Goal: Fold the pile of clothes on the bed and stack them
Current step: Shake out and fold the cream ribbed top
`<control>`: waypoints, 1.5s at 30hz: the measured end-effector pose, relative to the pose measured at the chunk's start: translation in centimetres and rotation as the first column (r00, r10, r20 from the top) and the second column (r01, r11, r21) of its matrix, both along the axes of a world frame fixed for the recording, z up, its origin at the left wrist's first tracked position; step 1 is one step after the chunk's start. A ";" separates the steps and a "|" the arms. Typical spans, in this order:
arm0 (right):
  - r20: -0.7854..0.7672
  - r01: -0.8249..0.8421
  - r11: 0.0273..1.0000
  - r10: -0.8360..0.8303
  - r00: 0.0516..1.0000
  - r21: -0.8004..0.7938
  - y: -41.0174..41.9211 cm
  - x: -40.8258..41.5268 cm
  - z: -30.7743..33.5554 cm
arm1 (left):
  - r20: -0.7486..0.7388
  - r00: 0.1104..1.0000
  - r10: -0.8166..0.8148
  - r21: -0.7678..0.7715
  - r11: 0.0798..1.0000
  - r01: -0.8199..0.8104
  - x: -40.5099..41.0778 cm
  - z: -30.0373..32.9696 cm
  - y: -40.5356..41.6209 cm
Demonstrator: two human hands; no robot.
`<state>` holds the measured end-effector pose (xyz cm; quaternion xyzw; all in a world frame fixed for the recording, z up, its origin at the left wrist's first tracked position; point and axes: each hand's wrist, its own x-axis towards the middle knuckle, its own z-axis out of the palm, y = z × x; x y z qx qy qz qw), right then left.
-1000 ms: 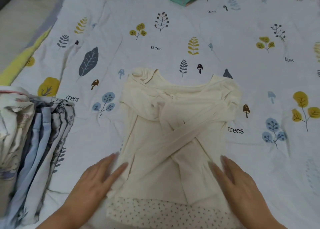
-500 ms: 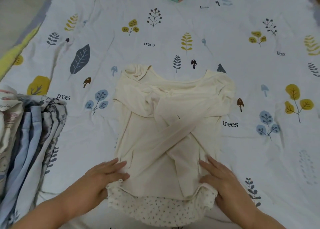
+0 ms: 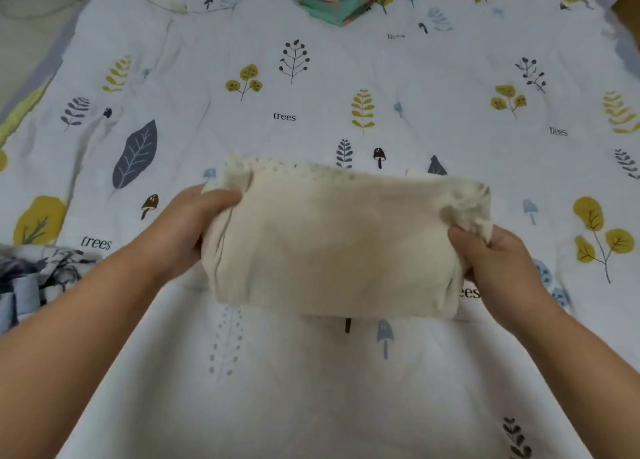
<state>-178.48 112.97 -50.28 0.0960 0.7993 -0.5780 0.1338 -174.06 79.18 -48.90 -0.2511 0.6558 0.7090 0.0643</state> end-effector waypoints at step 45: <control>-0.034 0.139 0.649 -0.172 0.984 0.748 -0.4 -2.8 -7.3 | 0.162 0.922 0.353 -0.867 0.497 -0.038 0.9 -9.2 2.1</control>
